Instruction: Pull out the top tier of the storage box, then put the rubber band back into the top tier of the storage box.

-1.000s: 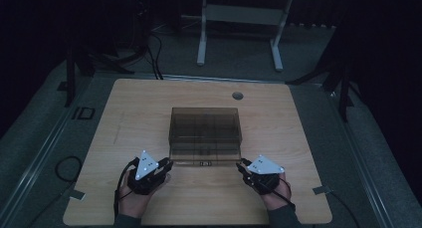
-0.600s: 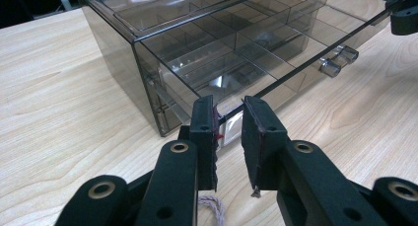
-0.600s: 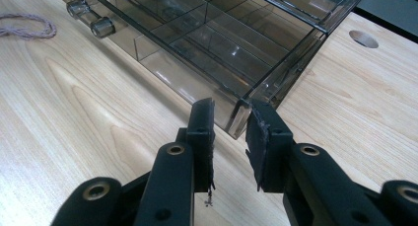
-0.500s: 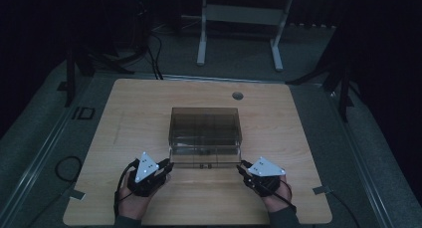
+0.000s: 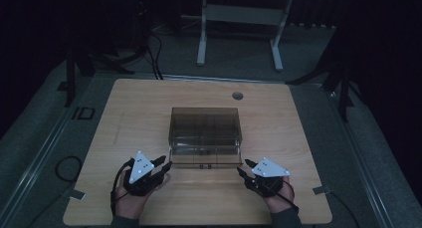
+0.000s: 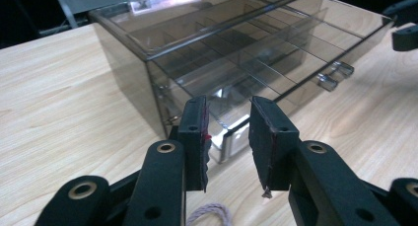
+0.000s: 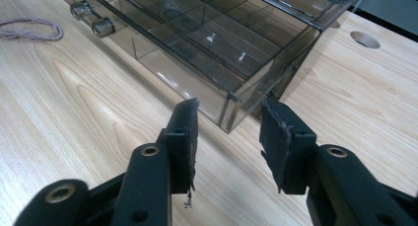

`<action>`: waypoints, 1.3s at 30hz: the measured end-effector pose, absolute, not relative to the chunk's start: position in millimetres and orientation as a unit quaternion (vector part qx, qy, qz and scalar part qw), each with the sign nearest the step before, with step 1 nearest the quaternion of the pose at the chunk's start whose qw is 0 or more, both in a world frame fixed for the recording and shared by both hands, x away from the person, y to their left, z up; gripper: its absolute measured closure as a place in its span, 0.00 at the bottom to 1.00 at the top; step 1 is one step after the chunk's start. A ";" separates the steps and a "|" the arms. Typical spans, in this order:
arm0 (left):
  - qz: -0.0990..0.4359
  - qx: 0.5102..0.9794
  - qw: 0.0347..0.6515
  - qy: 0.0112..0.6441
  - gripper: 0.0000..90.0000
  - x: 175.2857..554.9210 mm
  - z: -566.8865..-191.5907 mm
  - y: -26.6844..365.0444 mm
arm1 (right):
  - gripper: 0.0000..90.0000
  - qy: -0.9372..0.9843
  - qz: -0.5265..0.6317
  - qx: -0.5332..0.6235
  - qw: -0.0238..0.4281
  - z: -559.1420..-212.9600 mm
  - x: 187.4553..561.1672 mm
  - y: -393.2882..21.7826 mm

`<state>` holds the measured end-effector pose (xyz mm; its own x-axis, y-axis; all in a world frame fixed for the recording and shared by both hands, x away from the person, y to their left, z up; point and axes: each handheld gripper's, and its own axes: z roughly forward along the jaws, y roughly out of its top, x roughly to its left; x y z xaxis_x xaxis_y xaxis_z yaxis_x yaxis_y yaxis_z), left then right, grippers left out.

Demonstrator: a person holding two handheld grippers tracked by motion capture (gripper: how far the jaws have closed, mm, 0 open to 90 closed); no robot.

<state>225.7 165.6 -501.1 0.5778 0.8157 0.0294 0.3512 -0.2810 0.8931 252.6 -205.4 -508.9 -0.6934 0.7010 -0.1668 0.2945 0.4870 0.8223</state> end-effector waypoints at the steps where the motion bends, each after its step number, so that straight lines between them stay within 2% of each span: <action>1: 0.253 0.758 0.460 0.387 0.76 225.9 -500.9 167.5 | 0.64 0.824 0.408 0.305 0.248 -509.4 252.2 -207.8; 15: 0.257 0.751 0.443 0.417 0.74 229.7 -498.6 186.7 | 0.61 0.821 0.402 0.324 0.245 -519.6 251.5 -220.5; 29: 0.248 0.758 0.430 0.424 0.73 232.1 -499.8 188.4 | 0.60 0.821 0.393 0.337 0.240 -531.7 259.1 -228.9; 39: 0.231 0.780 0.404 0.418 0.72 235.5 -499.8 187.4 | 0.59 0.816 0.388 0.361 0.232 -545.1 269.0 -239.9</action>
<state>235.5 187.4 -499.8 0.5448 0.8383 0.0224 0.4656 -0.3246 0.8233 269.0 -239.9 -545.1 -0.6320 0.7685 -0.0994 0.4081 0.4391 0.8004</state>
